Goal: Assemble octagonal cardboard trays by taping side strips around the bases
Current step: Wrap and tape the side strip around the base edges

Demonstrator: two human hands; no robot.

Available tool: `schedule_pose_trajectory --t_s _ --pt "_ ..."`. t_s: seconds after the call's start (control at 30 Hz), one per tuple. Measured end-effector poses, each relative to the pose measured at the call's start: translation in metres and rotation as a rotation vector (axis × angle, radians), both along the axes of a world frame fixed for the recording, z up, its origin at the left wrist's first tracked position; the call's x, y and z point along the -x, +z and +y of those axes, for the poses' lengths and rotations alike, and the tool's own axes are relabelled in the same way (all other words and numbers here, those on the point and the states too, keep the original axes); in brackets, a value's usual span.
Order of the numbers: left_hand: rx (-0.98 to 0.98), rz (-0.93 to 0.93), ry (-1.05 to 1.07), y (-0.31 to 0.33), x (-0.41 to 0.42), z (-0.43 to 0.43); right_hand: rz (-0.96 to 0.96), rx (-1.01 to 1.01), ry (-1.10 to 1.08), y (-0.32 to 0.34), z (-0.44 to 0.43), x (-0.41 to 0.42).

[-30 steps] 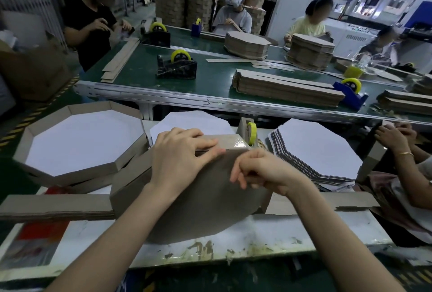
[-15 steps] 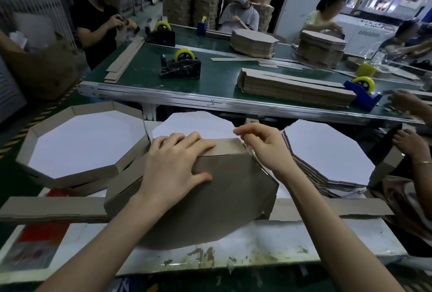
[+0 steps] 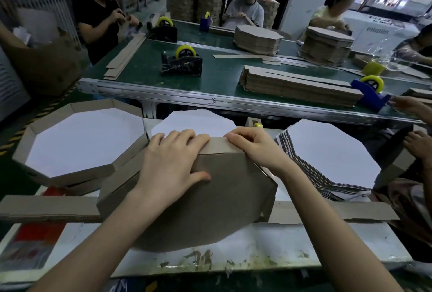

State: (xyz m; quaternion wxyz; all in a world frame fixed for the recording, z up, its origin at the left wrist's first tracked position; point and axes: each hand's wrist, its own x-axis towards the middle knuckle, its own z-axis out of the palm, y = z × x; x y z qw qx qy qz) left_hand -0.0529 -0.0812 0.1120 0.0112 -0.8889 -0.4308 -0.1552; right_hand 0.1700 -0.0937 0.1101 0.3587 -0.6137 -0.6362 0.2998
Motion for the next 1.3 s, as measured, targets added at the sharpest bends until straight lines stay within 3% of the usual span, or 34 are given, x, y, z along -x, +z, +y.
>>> schedule_pose_trajectory --t_s 0.33,0.43,0.57,0.67,0.77,0.83,0.93,1.13,1.3 --pt "-0.011 0.173 -0.098 0.017 -0.042 0.012 -0.011 0.085 0.018 0.007 -0.017 -0.013" --pt "-0.04 0.049 -0.097 0.019 -0.017 0.014 -0.043 0.121 0.042 0.015 -0.027 -0.026" --pt "-0.031 -0.257 -0.086 0.013 0.016 0.016 -0.025 0.075 0.1 0.038 -0.032 -0.032" --pt "0.157 -0.437 -0.083 -0.011 0.033 0.017 -0.037 0.052 0.13 0.056 -0.029 -0.026" --pt "0.346 -0.571 -0.077 -0.041 0.045 0.012 -0.169 0.09 0.169 0.053 -0.023 -0.01" --pt "0.38 -0.598 -0.068 -0.051 0.05 0.008 -0.196 0.108 0.164 0.046 -0.022 0.001" --pt "0.263 -0.534 -0.085 -0.046 0.047 0.006 -0.156 0.104 0.163 0.043 -0.024 0.008" --pt "0.175 -0.455 -0.251 -0.02 0.022 -0.005 -0.165 0.104 0.142 0.042 -0.032 0.007" --pt "0.153 -0.514 -0.316 -0.015 0.02 -0.011 -0.117 0.089 0.098 0.037 -0.043 0.002"
